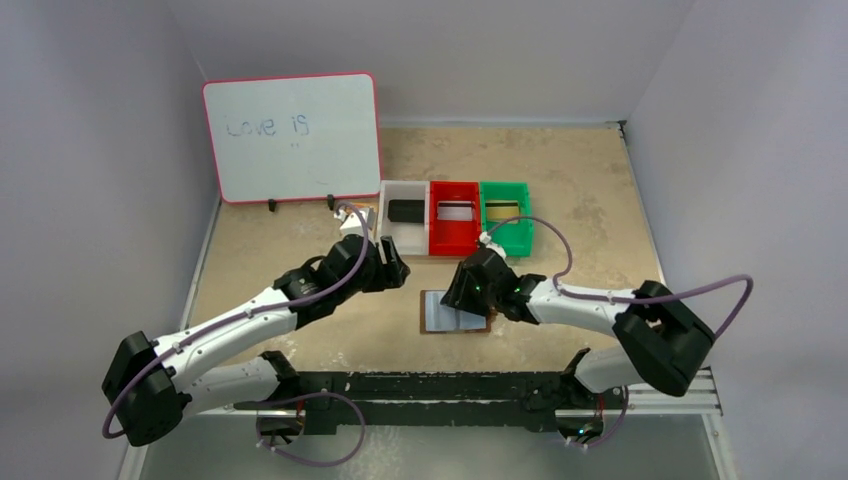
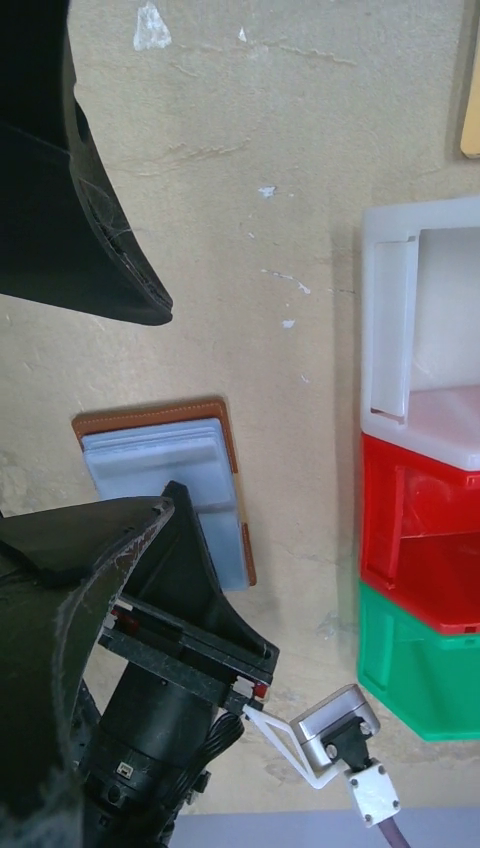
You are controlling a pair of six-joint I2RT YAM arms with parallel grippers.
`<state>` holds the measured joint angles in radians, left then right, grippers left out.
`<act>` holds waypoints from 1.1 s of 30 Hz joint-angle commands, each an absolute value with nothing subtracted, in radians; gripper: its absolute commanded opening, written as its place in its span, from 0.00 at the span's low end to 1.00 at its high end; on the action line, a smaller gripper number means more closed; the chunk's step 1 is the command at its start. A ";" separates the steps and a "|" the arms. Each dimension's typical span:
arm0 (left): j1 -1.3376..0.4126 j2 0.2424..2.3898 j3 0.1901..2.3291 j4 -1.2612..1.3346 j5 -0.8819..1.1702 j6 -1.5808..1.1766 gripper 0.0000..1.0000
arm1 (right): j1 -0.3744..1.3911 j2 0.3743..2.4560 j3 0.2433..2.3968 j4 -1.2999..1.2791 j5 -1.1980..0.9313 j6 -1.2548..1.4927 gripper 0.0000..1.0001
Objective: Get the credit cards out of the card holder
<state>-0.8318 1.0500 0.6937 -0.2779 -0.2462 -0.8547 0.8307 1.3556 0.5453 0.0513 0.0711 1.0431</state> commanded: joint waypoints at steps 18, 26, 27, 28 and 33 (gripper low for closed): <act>-0.834 1.034 0.613 -0.356 -0.366 -1.048 0.56 | 1.013 1.493 0.838 -0.195 0.357 0.803 0.58; -0.834 1.012 0.618 -0.370 -0.383 -1.053 0.55 | 1.045 1.577 0.903 -0.253 0.399 0.814 0.53; -0.834 1.010 0.618 -0.370 -0.383 -1.054 0.55 | 1.046 1.584 0.907 -0.257 0.403 0.814 0.52; -0.834 1.009 0.619 -0.370 -0.384 -1.053 0.55 | 1.047 1.591 0.909 -0.259 0.406 0.813 0.51; -0.834 1.005 0.620 -0.376 -0.386 -1.056 0.55 | 1.054 1.615 0.924 -0.258 0.397 0.817 0.56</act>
<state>-0.8318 1.0271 0.6090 -0.3836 -0.3580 -1.0382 1.0424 1.6039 0.8803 -0.2359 0.3584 0.8139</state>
